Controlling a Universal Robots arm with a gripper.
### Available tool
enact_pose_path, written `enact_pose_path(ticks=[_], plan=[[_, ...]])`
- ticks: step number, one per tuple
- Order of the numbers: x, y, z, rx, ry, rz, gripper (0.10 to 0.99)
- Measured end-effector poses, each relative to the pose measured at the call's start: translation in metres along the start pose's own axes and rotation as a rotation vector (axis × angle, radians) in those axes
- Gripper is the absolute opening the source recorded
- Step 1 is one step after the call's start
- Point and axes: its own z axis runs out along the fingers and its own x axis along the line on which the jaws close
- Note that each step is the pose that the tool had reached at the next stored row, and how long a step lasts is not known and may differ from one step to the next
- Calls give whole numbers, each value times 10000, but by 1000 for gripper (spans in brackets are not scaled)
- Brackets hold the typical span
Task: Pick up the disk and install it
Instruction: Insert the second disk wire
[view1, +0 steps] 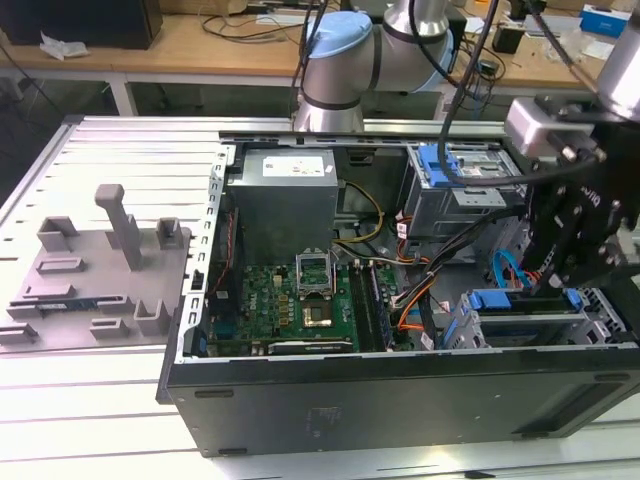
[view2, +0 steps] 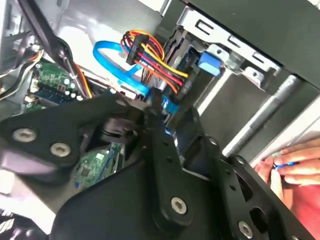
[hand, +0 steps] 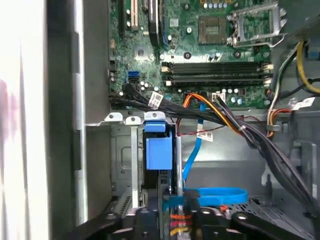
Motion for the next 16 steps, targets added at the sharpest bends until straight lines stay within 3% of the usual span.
enact_pose_path(ticks=[1, 6, 7, 8, 9, 10, 16], plan=[[0, 1, -69, 0, 1, 0, 420], [6, 1, -318, 0, 7, 0, 420], [-5, 1, -487, 0, 11, 0, 420], [-10, 2, -547, 0, 9, 0, 275], [-11, 2, -548, 0, 10, 0, 157], [-12, 2, -549, 0, 11, 0, 106], [-14, 2, -549, 0, 11, 0, 106]])
